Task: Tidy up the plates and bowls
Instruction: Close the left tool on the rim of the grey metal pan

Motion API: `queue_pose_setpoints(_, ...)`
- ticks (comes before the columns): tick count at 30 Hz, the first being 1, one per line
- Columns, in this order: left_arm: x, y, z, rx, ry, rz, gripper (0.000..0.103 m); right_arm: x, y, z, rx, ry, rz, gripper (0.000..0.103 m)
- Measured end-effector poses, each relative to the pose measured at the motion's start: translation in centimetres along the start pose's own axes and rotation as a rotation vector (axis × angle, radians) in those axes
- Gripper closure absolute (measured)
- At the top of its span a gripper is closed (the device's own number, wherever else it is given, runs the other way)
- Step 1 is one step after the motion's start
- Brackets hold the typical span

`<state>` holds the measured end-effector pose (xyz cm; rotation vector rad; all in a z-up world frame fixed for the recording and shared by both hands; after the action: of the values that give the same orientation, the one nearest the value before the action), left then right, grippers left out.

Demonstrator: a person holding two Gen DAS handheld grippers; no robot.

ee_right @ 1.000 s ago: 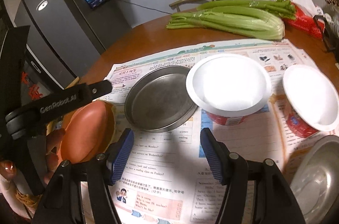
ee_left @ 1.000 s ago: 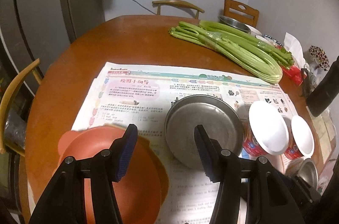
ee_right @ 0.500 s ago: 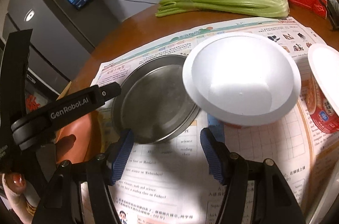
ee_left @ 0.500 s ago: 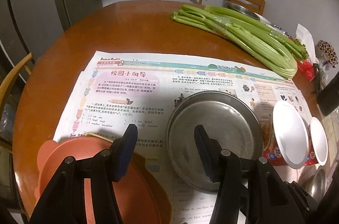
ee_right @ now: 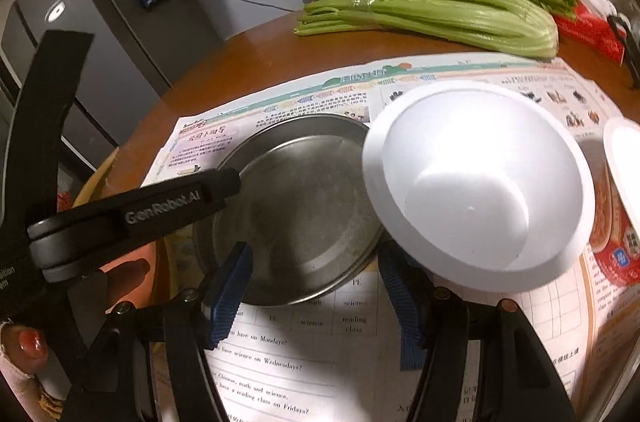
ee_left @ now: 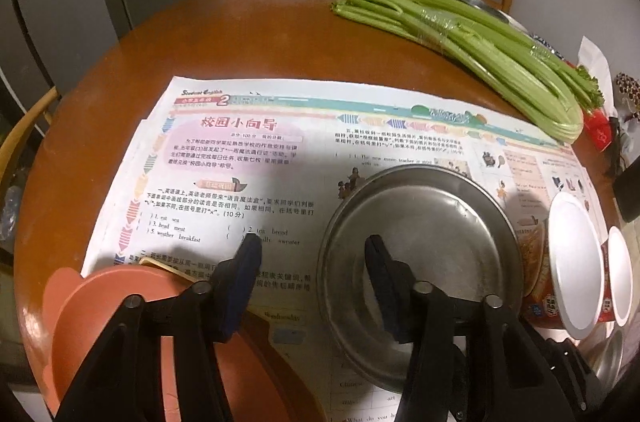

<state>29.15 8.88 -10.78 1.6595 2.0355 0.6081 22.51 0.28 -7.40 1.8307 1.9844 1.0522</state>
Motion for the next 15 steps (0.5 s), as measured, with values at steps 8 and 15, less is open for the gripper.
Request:
queue_pose_setpoints(8, -0.4, -0.6, 0.4, 0.019, -0.010, 0.029, 0.075, 1.2, 0.2, 0.6, -0.010, 0.034, -0.061, 0.035)
queue_pose_setpoints(15, -0.1, -0.6, 0.3, 0.023, -0.008, 0.031, 0.075, 2.0, 0.2, 0.7, -0.013, 0.055, -0.079, 0.032)
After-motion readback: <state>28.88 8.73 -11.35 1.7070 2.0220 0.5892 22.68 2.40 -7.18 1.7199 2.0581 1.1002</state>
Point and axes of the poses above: each gripper's, at about its wrist camera, not at the fingertips, and z roughly the way its jaws point, x to its left, y to its top, the point moved 9 cm from there along z, roughly the way its jaws point, and after that the axes turned 6 degrees about -x, right-handed, at the moved point
